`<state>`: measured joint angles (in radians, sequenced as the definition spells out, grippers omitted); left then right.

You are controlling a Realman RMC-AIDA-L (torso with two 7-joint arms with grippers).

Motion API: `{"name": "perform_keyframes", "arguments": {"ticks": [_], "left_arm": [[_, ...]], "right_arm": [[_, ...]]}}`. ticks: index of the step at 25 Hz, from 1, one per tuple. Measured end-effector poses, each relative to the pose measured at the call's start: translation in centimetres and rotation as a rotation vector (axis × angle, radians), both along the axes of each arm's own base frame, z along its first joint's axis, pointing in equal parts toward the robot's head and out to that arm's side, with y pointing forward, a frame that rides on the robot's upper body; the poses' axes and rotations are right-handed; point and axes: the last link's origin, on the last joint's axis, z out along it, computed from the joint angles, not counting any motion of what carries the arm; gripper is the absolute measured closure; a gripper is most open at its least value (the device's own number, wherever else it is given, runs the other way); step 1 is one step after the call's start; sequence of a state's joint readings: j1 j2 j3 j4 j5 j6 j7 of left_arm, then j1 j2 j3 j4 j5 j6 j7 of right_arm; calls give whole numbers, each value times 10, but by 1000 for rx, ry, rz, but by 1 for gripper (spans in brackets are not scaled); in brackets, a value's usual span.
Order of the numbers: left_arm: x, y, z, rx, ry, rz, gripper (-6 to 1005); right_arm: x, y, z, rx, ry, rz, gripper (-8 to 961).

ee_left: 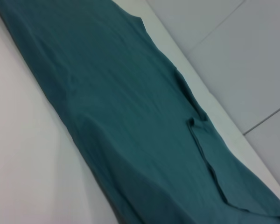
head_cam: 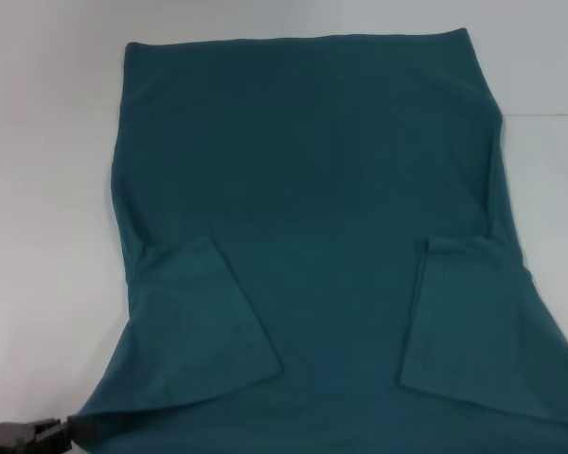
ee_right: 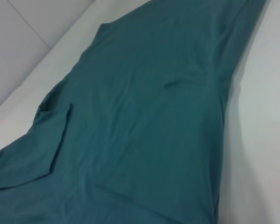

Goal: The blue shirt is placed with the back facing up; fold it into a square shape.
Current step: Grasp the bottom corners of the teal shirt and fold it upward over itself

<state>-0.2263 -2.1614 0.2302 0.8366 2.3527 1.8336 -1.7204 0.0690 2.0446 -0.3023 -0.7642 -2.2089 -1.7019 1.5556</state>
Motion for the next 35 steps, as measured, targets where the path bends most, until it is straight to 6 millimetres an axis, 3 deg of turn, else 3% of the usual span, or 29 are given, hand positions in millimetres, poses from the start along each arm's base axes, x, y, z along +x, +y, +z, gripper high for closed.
{"name": "perform_keyframes", "arguments": {"ticks": [7, 15, 23, 28, 35], "left_arm": [[11, 28, 11, 45, -28, -32, 893], [36, 91, 32, 131, -45, -93, 890], [57, 153, 53, 301, -48, -94, 887], [69, 186, 48, 373, -39, -61, 885], [87, 227, 26, 457, -8, -3, 883]], "right_arm": [[-7, 28, 7, 47, 31, -1, 927], [-20, 81, 28, 121, 36, 10, 926], [-46, 145, 43, 214, 20, 67, 926], [-68, 192, 39, 251, -14, 91, 926], [-89, 244, 9, 269, -121, 80, 926]]}}
